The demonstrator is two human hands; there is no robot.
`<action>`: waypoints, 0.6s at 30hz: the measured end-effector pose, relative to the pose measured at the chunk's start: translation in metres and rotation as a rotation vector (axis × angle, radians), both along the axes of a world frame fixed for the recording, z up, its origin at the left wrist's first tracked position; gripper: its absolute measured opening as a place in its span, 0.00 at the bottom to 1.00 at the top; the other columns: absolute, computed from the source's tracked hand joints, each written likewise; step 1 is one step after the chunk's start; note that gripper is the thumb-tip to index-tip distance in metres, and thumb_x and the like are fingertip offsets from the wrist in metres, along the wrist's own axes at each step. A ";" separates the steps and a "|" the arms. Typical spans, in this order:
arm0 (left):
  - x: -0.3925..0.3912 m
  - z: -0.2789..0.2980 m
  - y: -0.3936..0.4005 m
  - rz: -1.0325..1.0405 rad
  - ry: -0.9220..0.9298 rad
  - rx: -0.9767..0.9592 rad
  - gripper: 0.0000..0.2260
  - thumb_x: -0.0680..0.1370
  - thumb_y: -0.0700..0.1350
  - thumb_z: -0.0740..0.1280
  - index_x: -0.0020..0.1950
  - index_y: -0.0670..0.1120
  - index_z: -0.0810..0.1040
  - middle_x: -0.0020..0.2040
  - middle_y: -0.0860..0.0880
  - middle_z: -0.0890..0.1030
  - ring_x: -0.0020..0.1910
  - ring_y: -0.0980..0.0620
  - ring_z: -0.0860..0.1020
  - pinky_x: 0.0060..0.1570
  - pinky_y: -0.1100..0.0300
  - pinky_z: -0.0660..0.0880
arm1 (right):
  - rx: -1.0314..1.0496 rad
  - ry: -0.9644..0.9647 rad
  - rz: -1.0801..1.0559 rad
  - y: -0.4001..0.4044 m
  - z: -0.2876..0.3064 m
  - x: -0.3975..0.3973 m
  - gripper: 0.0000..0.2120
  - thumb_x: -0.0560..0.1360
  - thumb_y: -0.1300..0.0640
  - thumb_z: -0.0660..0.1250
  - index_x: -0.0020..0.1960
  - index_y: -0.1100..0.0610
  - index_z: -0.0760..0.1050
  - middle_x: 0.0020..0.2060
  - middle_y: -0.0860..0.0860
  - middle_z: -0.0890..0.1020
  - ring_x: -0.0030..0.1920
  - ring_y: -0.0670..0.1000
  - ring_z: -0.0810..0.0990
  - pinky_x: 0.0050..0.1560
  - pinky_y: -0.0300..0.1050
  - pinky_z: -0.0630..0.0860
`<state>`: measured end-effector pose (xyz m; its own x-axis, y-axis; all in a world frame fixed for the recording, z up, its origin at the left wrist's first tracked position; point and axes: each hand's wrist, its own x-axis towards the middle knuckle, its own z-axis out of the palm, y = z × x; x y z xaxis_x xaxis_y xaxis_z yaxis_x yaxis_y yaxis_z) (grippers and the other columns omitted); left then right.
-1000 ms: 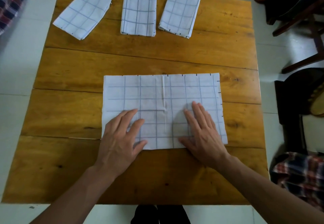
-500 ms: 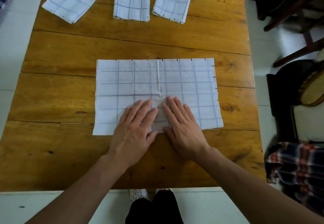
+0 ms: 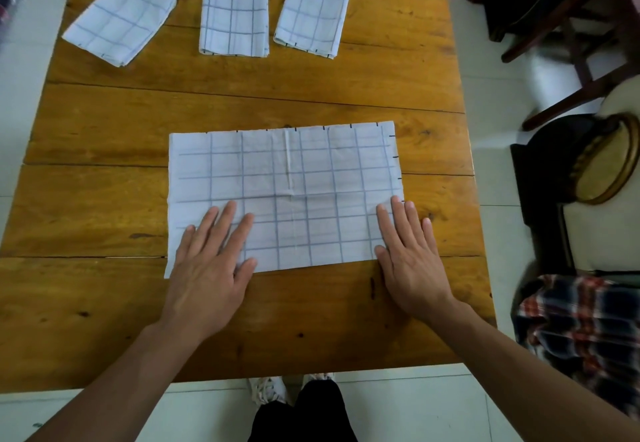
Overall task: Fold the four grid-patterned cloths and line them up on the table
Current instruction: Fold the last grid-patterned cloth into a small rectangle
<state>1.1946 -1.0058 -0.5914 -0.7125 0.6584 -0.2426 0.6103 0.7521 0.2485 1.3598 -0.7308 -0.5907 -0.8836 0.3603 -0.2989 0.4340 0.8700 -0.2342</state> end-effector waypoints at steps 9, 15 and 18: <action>-0.004 0.018 0.009 -0.058 0.064 0.049 0.29 0.76 0.51 0.71 0.76 0.47 0.68 0.78 0.45 0.63 0.77 0.46 0.59 0.74 0.47 0.60 | -0.043 0.141 -0.013 -0.022 0.024 -0.038 0.28 0.81 0.61 0.59 0.79 0.52 0.56 0.80 0.53 0.51 0.79 0.52 0.41 0.76 0.53 0.46; -0.001 0.023 0.018 -0.100 0.039 0.101 0.28 0.71 0.48 0.77 0.70 0.48 0.75 0.73 0.47 0.70 0.72 0.47 0.68 0.68 0.52 0.63 | -0.155 0.037 0.151 -0.056 0.022 -0.071 0.35 0.78 0.47 0.66 0.79 0.47 0.52 0.80 0.49 0.46 0.79 0.50 0.40 0.74 0.52 0.52; -0.003 0.019 0.005 -0.036 0.003 0.144 0.24 0.72 0.49 0.76 0.67 0.48 0.77 0.72 0.47 0.73 0.70 0.48 0.70 0.67 0.51 0.67 | -0.183 0.039 0.158 -0.056 0.021 -0.071 0.34 0.77 0.47 0.68 0.78 0.46 0.56 0.80 0.47 0.50 0.79 0.49 0.44 0.76 0.54 0.54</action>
